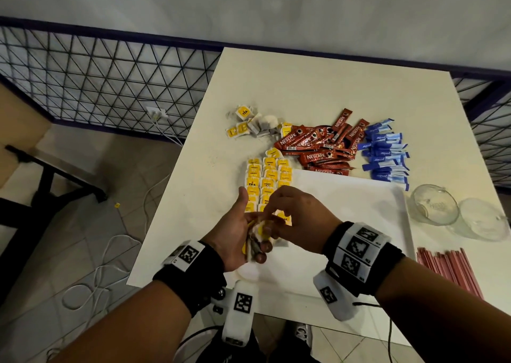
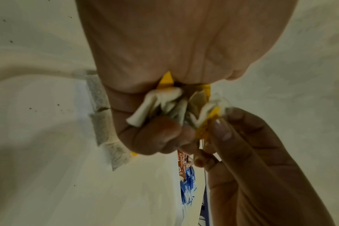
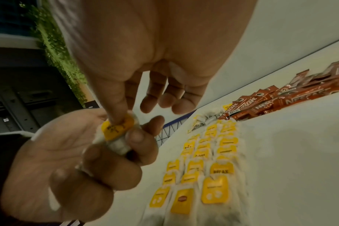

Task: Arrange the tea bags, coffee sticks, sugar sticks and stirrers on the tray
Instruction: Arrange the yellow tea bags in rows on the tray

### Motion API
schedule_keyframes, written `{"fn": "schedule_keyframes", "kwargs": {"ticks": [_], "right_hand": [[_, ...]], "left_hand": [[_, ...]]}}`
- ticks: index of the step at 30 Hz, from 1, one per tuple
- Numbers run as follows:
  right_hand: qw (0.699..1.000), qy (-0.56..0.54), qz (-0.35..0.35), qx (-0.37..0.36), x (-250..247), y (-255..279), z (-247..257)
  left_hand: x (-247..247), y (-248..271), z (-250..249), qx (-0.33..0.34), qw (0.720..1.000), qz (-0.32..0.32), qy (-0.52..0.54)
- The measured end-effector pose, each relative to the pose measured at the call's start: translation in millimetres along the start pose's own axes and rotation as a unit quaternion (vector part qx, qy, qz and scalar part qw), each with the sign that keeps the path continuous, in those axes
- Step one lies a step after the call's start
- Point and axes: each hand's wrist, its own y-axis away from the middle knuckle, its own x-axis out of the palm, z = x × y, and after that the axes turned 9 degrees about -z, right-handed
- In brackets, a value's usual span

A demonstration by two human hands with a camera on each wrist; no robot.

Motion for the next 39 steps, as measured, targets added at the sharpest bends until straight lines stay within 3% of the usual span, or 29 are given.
{"fn": "schedule_keyframes", "kwargs": {"ticks": [5, 8, 10, 13, 19, 23, 28, 39], "right_hand": [[0.997, -0.058, -0.002, 0.058, -11, 5, 6], [0.99, -0.087, 0.01, 0.113, -16, 6, 5], [0.987, -0.085, 0.009, 0.136, -17, 7, 2], [0.979, -0.107, 0.0, 0.175, -12, 9, -2], [0.954, -0.081, 0.051, 0.285, 16, 27, -21], [0.942, -0.07, 0.065, 0.321, 32, 40, -33], [0.942, -0.05, 0.036, 0.33, 42, 43, -35], [0.946, 0.051, -0.009, 0.321, 52, 36, -39]], "left_hand": [[0, -6, 7, 0.019, 0.998, -0.055, -0.033], [-7, -5, 8, 0.127, 0.981, -0.127, -0.079], [-10, -1, 8, 0.222, 0.955, -0.126, -0.151], [-13, -1, 16, 0.311, 0.876, -0.132, -0.345], [-11, -12, 38, 0.25, 0.785, -0.165, -0.543], [-21, -14, 42, 0.239, 0.754, -0.202, -0.577], [-30, -10, 42, 0.244, 0.754, -0.231, -0.564], [-32, -1, 37, 0.256, 0.746, -0.233, -0.569]]}}
